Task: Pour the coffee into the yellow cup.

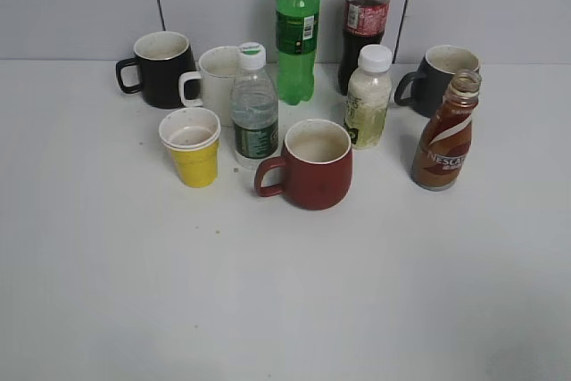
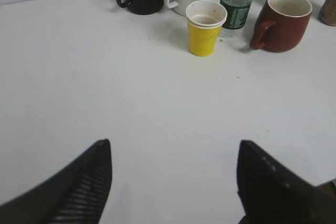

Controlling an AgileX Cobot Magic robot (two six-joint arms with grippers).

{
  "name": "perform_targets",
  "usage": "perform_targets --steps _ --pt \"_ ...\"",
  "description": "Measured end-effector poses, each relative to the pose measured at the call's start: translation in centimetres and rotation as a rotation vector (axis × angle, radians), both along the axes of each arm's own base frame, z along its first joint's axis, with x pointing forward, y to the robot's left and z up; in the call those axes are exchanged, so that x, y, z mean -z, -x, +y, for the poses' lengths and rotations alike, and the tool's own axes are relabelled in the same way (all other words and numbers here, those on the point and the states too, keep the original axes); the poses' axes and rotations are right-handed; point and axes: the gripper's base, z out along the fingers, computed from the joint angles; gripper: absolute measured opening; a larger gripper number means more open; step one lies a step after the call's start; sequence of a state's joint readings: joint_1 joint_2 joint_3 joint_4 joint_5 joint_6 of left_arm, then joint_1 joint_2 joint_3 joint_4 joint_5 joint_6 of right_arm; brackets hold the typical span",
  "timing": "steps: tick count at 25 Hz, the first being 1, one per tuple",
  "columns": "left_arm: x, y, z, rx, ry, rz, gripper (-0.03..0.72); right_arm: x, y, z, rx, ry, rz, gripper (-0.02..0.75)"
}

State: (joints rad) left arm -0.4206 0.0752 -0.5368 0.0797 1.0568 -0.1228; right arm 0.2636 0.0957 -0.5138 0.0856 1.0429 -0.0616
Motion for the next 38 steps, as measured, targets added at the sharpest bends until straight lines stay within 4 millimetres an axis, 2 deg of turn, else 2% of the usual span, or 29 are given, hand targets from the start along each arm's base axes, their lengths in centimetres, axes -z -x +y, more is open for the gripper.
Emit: perform_targets --steps 18,25,30,38 --pt "0.0 0.0 -0.1 0.002 0.006 0.003 0.563 0.0 0.0 0.0 0.0 0.0 -0.002 0.592" --pt "0.0 0.5 0.1 -0.183 0.015 -0.025 0.563 0.0 0.0 -0.1 0.077 -0.001 -0.008 0.589" --pt "0.0 1.5 0.2 -0.294 0.028 -0.078 0.563 0.0 1.0 -0.2 0.181 -0.013 -0.071 0.587" --pt "0.0 1.5 0.2 -0.338 0.028 -0.081 0.563 0.0 1.5 -0.2 0.188 -0.021 -0.104 0.587"
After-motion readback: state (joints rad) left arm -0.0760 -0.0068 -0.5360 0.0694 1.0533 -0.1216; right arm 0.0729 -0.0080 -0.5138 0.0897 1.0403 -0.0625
